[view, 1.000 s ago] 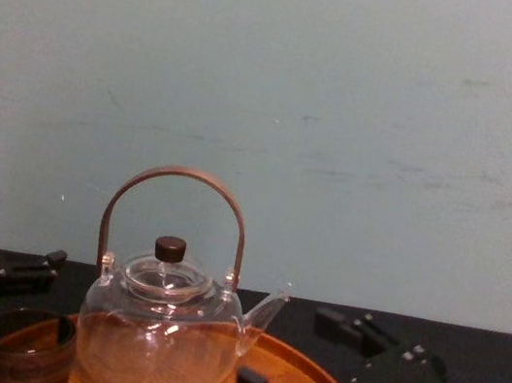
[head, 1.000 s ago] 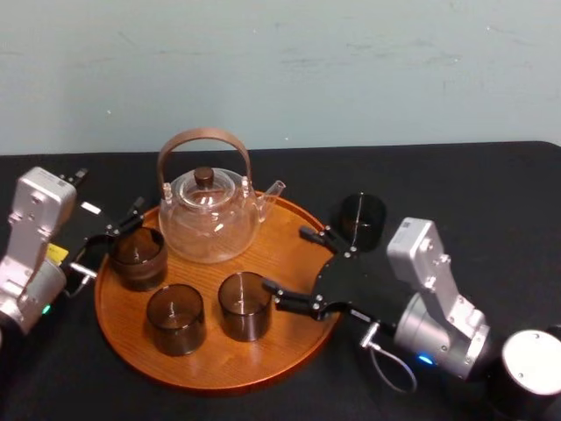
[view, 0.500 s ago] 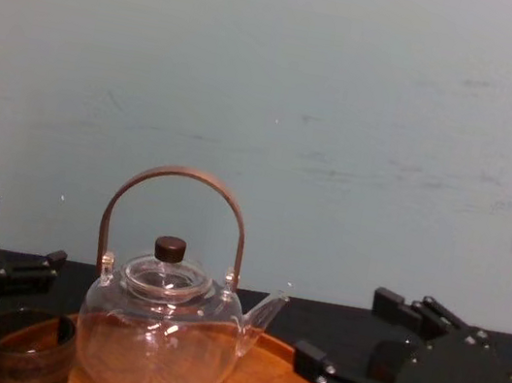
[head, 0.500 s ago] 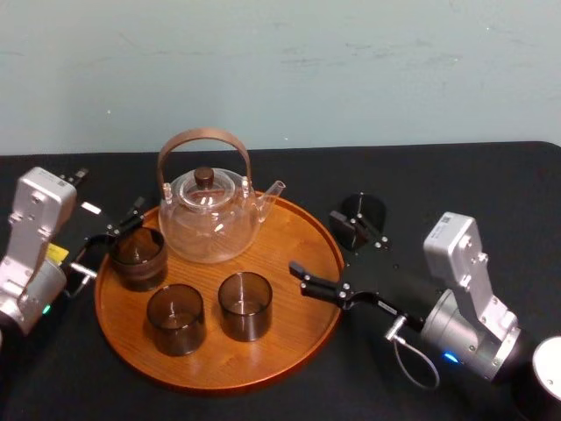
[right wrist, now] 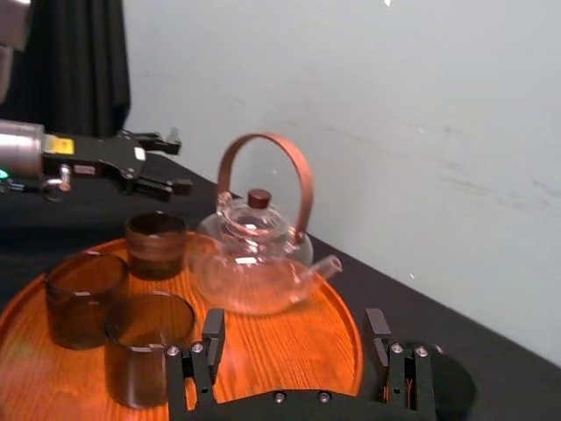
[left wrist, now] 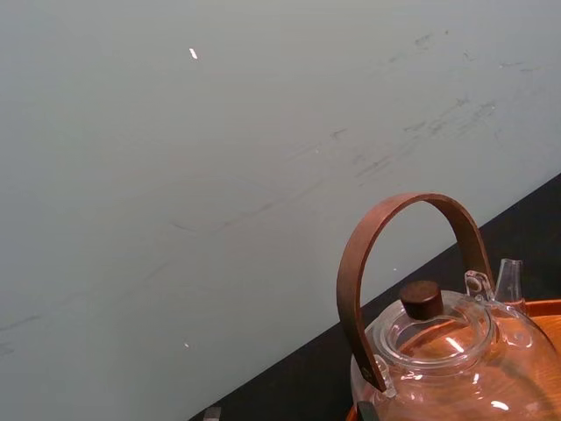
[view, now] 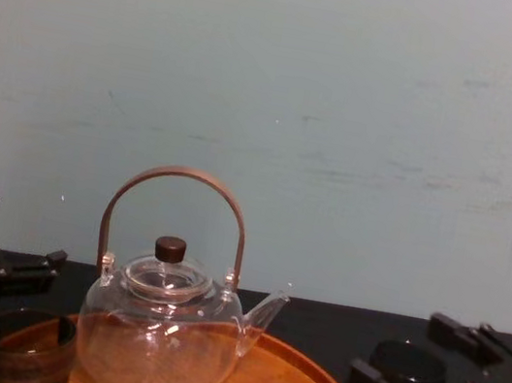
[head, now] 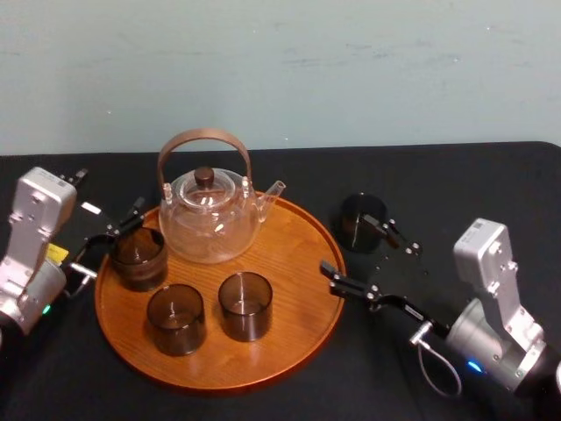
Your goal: Pick up the glass from the table and place it on the tray.
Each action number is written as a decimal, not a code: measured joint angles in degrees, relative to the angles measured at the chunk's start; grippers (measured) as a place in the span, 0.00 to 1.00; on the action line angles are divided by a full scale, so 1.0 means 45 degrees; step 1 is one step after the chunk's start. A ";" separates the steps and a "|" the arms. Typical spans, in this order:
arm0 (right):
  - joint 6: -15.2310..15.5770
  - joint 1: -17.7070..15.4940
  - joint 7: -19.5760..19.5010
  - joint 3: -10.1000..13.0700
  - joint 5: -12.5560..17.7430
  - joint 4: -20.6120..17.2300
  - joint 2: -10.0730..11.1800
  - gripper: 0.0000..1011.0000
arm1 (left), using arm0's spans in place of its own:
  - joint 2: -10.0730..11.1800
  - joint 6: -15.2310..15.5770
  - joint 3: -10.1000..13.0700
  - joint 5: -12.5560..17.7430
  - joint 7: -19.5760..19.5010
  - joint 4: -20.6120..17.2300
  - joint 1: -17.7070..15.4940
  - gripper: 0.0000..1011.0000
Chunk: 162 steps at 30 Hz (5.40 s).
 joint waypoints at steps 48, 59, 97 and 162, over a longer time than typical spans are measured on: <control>0.0005 0.1646 0.0018 0.1211 0.0035 0.3858 -0.1107 0.99 | 0.0000 0.0000 0.0001 0.0000 0.0000 -0.0001 0.0000 0.99; 0.0062 0.2676 0.0247 0.0837 -0.0036 0.5006 -0.1294 0.99 | 0.0000 0.0000 0.0001 0.0000 0.0000 0.0000 0.0001 0.99; -0.0780 0.5374 0.1095 0.0223 -0.0090 0.9002 -0.2047 0.99 | 0.0000 0.0000 0.0001 0.0000 0.0000 0.0000 -0.0001 0.99; -0.1168 0.5816 0.1237 0.0081 -0.0399 0.9181 -0.2127 0.90 | 0.0000 0.0000 0.0001 0.0000 -0.0001 -0.0001 0.0000 0.99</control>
